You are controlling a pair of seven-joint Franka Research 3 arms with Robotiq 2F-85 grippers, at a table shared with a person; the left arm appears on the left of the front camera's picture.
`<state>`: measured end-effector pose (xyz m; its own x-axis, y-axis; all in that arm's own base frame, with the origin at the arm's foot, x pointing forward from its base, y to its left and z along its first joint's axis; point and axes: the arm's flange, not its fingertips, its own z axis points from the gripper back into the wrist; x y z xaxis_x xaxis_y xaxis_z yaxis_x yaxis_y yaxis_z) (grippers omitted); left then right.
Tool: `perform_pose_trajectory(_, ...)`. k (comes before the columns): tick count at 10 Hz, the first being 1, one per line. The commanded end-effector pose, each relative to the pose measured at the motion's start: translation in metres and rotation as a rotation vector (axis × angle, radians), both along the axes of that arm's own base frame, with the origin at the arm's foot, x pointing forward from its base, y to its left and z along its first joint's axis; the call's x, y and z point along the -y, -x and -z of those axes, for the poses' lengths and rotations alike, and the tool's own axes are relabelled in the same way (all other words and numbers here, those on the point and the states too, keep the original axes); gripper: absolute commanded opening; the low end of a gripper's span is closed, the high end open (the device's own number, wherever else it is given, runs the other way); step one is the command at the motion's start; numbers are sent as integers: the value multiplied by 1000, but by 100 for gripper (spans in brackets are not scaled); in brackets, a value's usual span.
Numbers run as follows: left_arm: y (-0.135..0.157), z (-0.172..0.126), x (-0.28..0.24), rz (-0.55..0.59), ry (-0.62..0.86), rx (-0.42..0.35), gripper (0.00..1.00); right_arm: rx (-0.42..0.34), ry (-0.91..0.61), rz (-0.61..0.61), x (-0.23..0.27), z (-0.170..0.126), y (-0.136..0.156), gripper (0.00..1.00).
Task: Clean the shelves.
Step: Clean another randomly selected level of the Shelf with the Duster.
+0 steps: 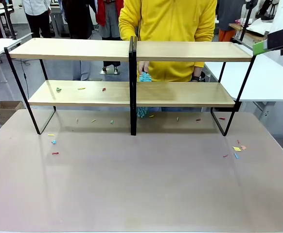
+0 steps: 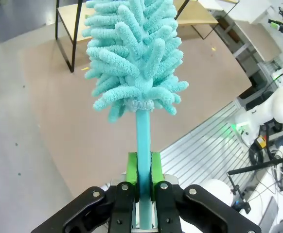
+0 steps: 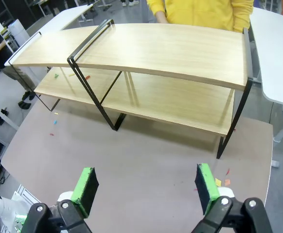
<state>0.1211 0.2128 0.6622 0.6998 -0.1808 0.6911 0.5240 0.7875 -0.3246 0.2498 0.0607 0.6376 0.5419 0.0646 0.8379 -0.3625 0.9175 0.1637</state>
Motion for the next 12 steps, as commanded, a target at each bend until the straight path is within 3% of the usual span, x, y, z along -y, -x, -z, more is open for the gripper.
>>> perform_pose_trajectory(1,8,-1,-3,6,1,12,13,1,-3,1,1,-1,-1,100)
perform_pose_trajectory(2,0,0,0,0,0,0,13,1,-3,1,1,-1,-1,100)
perform_pose_trajectory(4,4,-4,71,159,-89,-45,13,1,-3,1,1,-1,-1,100)
perform_pose_trajectory(6,6,17,157,379,-246,-138,13,1,-3,1,1,-1,-1,100)
perform_pose_trajectory(8,-13,64,234,399,-427,-294,13,1,-3,1,1,-1,-1,100)
perform_pose_trajectory(9,-19,76,238,324,-426,-333,13,1,-3,1,1,-1,-1,100)
perform_pose_trajectory(10,-24,64,213,301,-417,-376,13,1,-3,1,1,-1,-1,100)
perform_pose_trajectory(11,-14,74,239,373,-423,-312,13,1,-3,1,1,-1,-1,100)
perform_pose_trajectory(12,-14,74,239,373,-423,-312,13,1,-3,1,1,-1,-1,100)
